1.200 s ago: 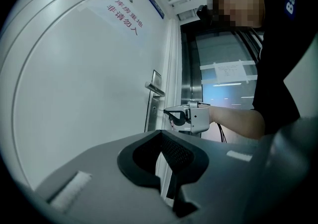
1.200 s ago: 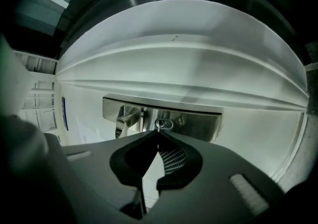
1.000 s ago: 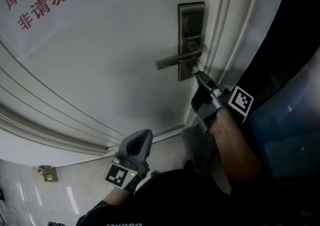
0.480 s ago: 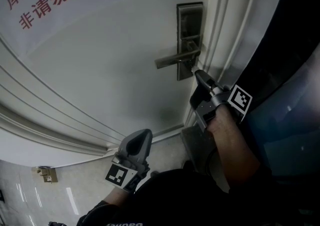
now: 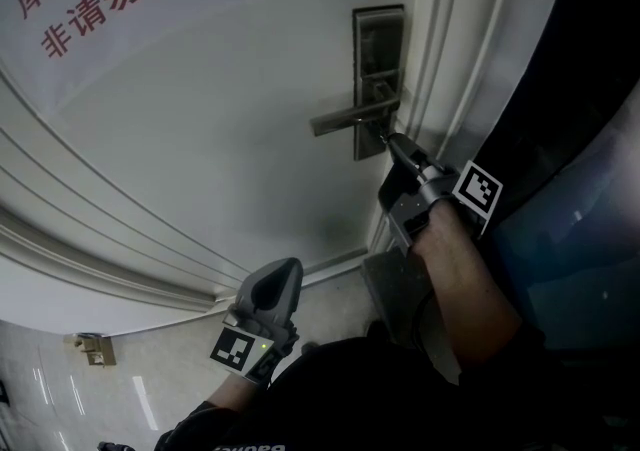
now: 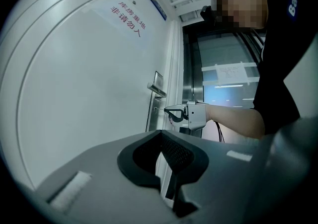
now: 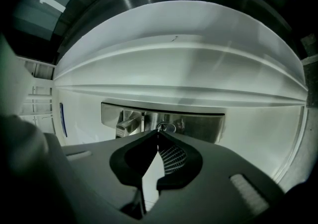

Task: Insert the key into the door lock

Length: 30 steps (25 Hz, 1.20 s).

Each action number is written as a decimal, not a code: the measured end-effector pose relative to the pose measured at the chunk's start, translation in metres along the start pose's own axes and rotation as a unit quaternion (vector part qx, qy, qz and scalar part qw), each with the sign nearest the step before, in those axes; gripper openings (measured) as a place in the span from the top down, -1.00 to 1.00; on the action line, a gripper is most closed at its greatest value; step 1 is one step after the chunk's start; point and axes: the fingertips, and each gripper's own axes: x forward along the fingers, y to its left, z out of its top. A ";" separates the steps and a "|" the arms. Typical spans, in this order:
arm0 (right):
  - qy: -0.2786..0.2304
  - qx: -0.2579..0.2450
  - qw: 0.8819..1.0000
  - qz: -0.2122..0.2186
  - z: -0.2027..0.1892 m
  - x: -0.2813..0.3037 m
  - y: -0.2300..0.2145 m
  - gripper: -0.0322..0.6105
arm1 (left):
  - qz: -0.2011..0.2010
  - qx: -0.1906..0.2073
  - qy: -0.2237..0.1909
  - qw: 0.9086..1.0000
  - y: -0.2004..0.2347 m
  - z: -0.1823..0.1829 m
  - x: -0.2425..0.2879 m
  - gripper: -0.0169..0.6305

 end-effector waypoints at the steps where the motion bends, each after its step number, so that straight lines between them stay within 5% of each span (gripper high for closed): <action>1: 0.000 0.000 1.000 0.000 0.000 0.001 0.000 0.87 | 0.000 0.000 0.000 1.000 0.000 0.000 0.000 0.90; 24: 0.000 -0.021 1.000 -0.014 0.001 0.023 -0.002 0.84 | -0.004 -0.008 -0.004 1.000 -0.002 0.000 0.002 0.90; 30: 0.000 0.019 1.000 -0.005 -0.001 0.018 -0.019 0.32 | 0.001 -0.005 -0.007 1.000 -0.001 0.005 -0.010 0.90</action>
